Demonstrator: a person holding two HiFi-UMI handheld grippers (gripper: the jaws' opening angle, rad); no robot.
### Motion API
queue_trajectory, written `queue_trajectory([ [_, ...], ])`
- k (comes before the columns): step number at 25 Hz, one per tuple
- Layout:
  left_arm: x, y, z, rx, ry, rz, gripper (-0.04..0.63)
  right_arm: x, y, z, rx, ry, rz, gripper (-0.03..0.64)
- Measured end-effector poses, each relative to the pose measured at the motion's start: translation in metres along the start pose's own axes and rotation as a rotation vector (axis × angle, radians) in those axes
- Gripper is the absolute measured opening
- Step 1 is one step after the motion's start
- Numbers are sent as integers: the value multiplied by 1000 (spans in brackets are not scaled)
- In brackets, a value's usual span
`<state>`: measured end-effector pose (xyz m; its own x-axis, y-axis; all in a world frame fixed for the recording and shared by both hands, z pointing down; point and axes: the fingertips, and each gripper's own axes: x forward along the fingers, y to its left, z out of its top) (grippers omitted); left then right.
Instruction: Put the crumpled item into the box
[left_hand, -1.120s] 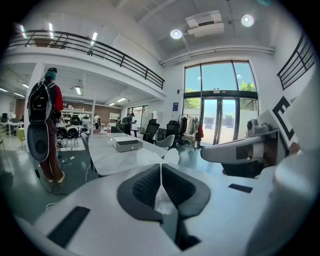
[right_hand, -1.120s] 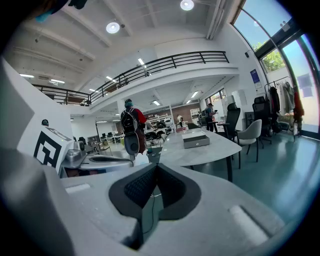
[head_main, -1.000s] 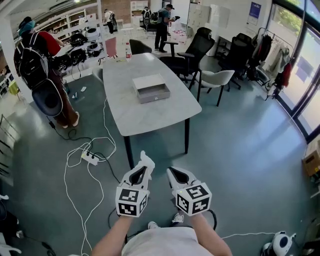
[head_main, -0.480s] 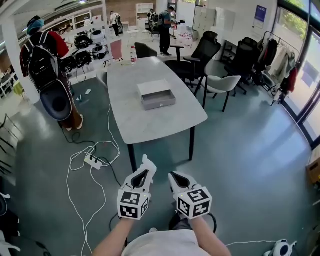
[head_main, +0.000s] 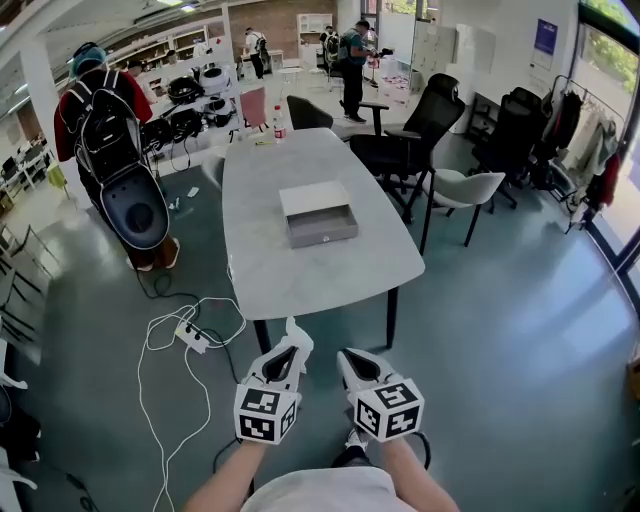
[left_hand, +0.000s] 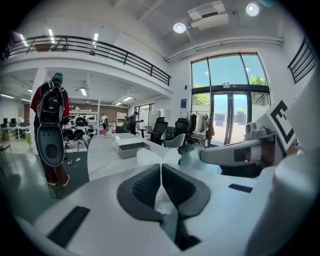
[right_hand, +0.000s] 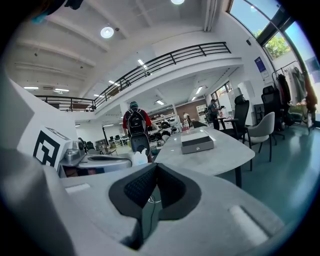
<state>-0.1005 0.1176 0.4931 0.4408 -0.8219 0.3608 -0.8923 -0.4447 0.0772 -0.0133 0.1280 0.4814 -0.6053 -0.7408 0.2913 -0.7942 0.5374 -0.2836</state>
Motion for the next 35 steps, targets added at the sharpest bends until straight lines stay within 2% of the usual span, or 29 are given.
queue_trajectory([
  [13,93,-24,41,3,25,69,17,26,-97,43,11,13,87,5],
  [22,124,-28,50,-12,25,121,17,39,-128,51,-1,32,143,5],
  [35,170,-12,61,-40,16,125,18,69,-165,65,-16,46,139,5],
])
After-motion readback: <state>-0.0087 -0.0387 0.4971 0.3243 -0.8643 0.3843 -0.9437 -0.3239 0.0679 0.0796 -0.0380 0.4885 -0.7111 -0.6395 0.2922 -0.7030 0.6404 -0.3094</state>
